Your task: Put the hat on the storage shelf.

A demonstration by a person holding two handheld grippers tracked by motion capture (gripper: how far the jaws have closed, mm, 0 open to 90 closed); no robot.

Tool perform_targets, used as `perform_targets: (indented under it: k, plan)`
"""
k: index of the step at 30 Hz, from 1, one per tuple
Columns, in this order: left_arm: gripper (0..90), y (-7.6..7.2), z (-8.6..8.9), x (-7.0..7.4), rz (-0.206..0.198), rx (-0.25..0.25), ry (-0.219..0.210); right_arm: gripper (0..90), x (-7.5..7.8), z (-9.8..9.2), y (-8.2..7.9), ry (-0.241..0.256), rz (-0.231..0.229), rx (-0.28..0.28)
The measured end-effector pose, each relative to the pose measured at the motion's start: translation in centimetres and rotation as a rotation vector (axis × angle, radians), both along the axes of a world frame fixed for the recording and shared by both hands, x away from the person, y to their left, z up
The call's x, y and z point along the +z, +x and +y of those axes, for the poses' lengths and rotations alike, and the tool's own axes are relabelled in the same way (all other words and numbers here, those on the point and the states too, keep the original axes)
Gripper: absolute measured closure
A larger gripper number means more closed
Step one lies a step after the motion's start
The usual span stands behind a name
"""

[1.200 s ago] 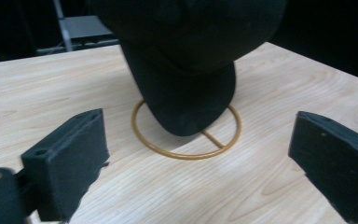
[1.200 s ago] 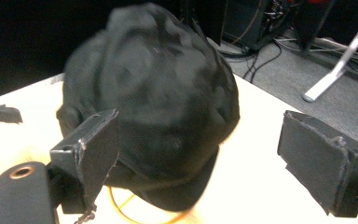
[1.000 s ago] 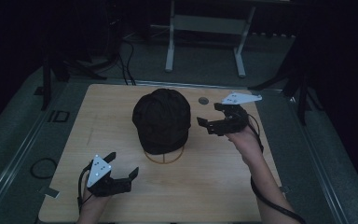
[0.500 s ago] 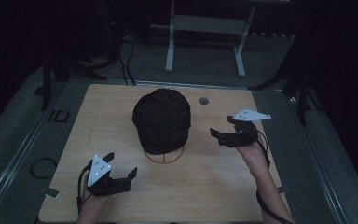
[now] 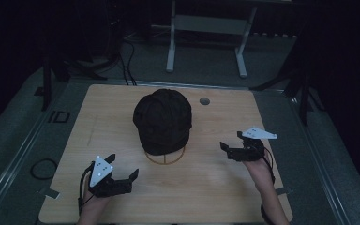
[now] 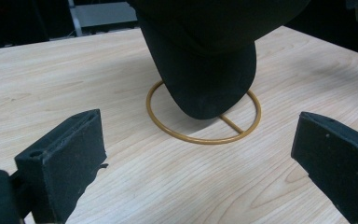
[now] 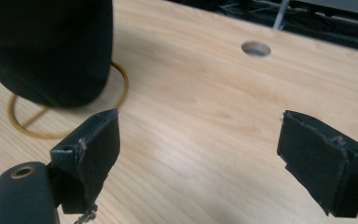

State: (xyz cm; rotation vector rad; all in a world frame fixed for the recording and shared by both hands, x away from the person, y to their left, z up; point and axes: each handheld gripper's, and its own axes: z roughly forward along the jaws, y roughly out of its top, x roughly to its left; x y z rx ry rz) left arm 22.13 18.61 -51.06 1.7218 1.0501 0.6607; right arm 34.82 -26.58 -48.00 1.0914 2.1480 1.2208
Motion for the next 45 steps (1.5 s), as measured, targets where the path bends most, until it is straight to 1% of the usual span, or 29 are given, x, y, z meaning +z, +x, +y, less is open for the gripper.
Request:
perform_targets:
  k: [2, 4, 8, 11, 12, 14, 16, 20, 24, 25, 27, 29, 34, 37, 39, 42, 44, 45]
  plan:
    - [3.2, 0.0, 0.0, -0.1, 0.004, 0.001, 0.001, 13.0, -0.9, -0.4, -0.2, -0.005, 0.01, -0.01]
    - [3.2, 0.0, 0.0, -0.2, 0.007, 0.0, 0.0, 13.0, -1.6, -0.9, -0.3, -0.021, 0.013, -0.025]
    - [3.2, 0.1, 0.0, -0.3, 0.008, 0.001, 0.005, 13.0, -2.8, -1.9, -0.7, -0.025, 0.026, -0.049]
    - [3.2, 0.1, 0.0, -0.4, 0.012, 0.002, 0.015, 13.0, -3.3, -2.5, -1.1, -0.024, 0.015, -0.075]
    - [3.2, 0.2, 0.0, -0.4, 0.011, 0.002, 0.012, 13.0, -3.5, -2.8, -1.3, -0.022, 0.013, -0.088]
    - [3.2, 0.2, 0.0, -0.5, 0.015, 0.006, 0.02, 13.1, -3.9, -3.3, -1.7, -0.02, 0.016, -0.099]
    - [3.2, 0.2, 0.1, -0.5, 0.015, 0.003, 0.019, 13.0, -4.3, -3.8, -2.0, -0.024, 0.017, -0.114]
    - [3.2, 0.3, 0.1, -0.7, 0.026, 0.006, 0.027, 13.0, -5.0, -4.9, -2.7, -0.022, 0.032, -0.143]
    - [3.2, 0.4, 0.1, -0.9, 0.035, 0.008, 0.027, 13.0, -5.6, -5.7, -3.1, -0.036, 0.036, -0.173]
    - [3.2, 0.4, 0.2, -1.0, 0.035, 0.01, 0.026, 13.0, -5.7, -5.8, -3.3, -0.033, 0.039, -0.178]
    - [3.2, 0.5, 0.2, -1.0, 0.037, 0.009, 0.025, 13.0, -5.8, -6.3, -3.6, -0.044, 0.034, -0.195]
    - [3.2, 0.5, 0.2, -1.1, 0.04, 0.013, 0.025, 13.0, -5.9, -6.8, -3.8, -0.044, 0.028, -0.209]
    - [3.2, 0.6, 0.2, -1.3, 0.054, 0.006, 0.022, 13.2, -5.8, -7.7, -4.7, -0.026, 0.017, -0.252]
    - [3.2, 0.7, 0.1, -1.4, 0.058, 0.005, 0.026, 13.3, -5.7, -7.7, -4.8, -0.028, 0.008, -0.261]
    - [3.2, 0.7, 0.1, -1.5, 0.059, 0.003, 0.02, 13.3, -5.8, -7.6, -4.7, -0.041, 0.004, -0.266]
    - [3.2, 0.7, 0.1, -1.5, 0.063, -0.001, 0.021, 13.3, -5.9, -7.3, -4.7, -0.06, 0.001, -0.262]
    - [3.2, 0.7, 0.1, -1.6, 0.063, 0.006, 0.03, 13.4, -6.0, -7.2, -4.6, -0.07, -0.003, -0.263]
    - [3.2, 0.7, 0.1, -1.6, 0.062, 0.002, 0.026, 13.4, -6.0, -7.2, -4.6, -0.072, -0.003, -0.262]
